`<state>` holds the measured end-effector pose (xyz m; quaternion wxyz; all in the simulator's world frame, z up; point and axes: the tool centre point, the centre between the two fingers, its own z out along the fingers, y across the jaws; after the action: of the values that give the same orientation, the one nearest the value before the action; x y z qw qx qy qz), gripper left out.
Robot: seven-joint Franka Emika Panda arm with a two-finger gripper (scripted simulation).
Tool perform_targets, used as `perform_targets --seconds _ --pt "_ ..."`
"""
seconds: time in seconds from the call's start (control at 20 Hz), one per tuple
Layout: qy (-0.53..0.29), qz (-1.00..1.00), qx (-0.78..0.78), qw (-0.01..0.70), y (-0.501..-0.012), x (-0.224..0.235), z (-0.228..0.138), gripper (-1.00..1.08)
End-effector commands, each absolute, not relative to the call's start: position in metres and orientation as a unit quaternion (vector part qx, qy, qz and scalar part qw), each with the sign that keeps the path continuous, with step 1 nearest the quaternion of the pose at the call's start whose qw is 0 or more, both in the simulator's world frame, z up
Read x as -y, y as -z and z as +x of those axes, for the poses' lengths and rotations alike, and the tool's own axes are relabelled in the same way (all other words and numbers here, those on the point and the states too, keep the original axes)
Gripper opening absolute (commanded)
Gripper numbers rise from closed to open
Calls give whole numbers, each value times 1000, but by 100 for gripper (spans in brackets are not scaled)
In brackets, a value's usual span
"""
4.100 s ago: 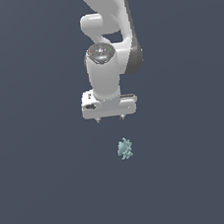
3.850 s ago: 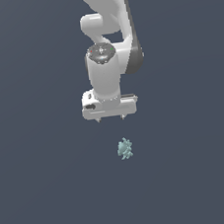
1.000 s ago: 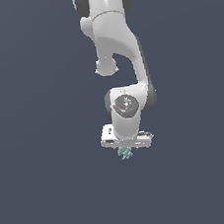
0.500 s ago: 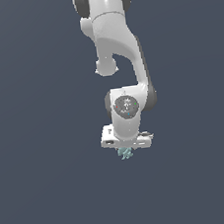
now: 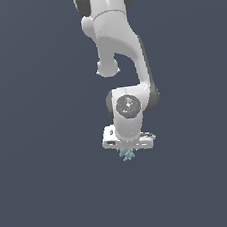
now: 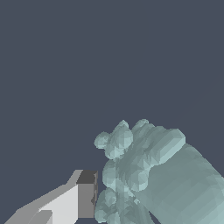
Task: Pick up the object and move it to a goal position.
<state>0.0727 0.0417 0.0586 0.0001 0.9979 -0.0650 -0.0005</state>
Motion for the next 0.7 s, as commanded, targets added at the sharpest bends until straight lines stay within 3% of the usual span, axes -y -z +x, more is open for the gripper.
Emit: perform_targets --seconds 0.0,0.65 --pt "0 998 65 0 -64 -43 70 -100" --pt "0 998 65 0 -133 -64 30 -100"
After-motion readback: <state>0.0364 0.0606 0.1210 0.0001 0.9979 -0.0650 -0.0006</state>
